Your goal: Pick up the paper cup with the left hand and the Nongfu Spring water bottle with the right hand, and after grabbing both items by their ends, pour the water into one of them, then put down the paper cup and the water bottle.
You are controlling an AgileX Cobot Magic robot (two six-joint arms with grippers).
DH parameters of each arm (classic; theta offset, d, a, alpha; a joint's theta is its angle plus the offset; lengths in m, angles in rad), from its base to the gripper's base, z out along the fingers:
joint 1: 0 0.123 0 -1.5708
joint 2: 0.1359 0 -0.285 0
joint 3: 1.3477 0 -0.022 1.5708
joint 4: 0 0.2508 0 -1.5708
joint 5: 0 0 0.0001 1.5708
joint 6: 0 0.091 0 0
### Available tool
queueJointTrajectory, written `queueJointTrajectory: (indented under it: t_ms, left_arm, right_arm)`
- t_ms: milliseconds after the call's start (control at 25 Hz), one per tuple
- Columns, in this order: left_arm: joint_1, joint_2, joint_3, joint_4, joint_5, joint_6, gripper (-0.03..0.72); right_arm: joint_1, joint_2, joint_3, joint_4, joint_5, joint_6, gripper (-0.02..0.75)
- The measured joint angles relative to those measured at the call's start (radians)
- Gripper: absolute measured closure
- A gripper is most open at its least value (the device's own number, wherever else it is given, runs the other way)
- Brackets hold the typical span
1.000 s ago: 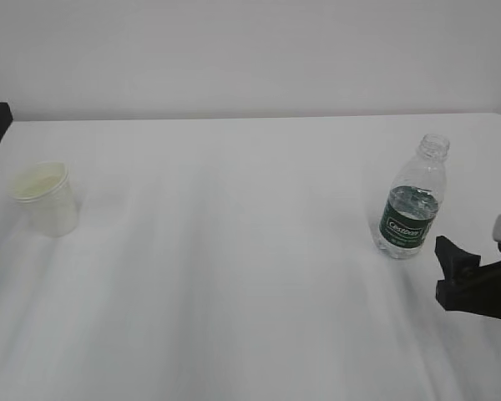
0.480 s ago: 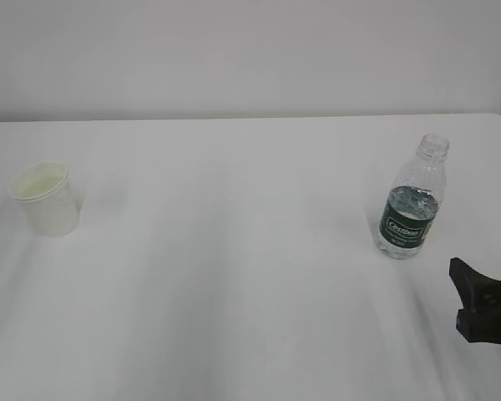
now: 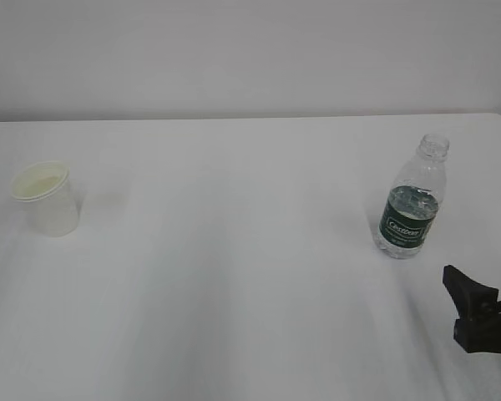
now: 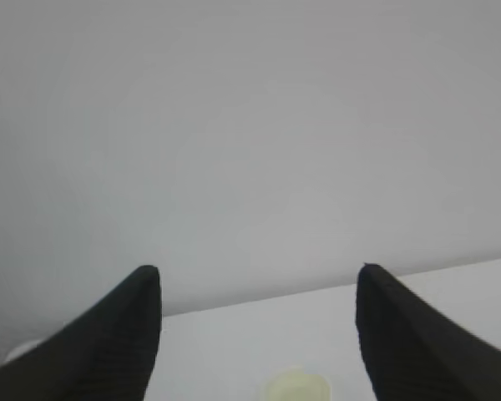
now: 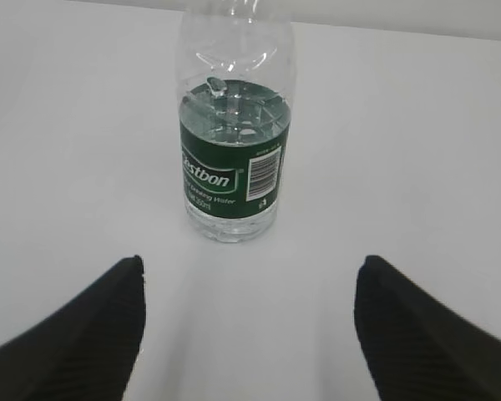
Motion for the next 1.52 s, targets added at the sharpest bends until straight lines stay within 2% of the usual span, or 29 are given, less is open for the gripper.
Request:
queueJointTrajectory:
  t_ms: [200, 600, 800, 1000, 1080, 1320, 1520]
  left_arm:
    - [0.000, -0.112, 0.000, -0.016, 0.146, -0.014, 0.165]
    - [0.000, -0.335, 0.000, -0.137, 0.462, -0.018, 0.165]
    - [0.000, -0.374, -0.050, -0.157, 0.629, -0.018, 0.165]
    - [0.000, -0.376, -0.078, -0.202, 0.713, -0.020, 0.181]
    - [0.000, -0.376, -0.078, -0.231, 0.747, -0.018, 0.183]
    - [0.000, -0.376, -0.078, -0.360, 0.784, 0.129, 0.185]
    - [0.000, -0.376, -0.078, -0.373, 0.798, 0.153, 0.193]
  right_arm:
    - [0.000, 0.000, 0.000, 0.000, 0.000, 0.002, 0.144]
    - [0.000, -0.004, 0.004, -0.003, 0.000, 0.010, 0.144]
    - [0.000, -0.064, 0.025, -0.010, 0.000, 0.042, 0.145]
    - [0.000, -0.163, 0.025, -0.023, 0.002, 0.044, 0.145]
    - [0.000, -0.197, 0.025, -0.023, 0.025, 0.041, 0.144]
    - [0.000, -0.316, 0.000, -0.034, 0.165, 0.006, 0.145]
    - [0.000, -0.432, -0.054, -0.032, 0.310, -0.047, 0.145]
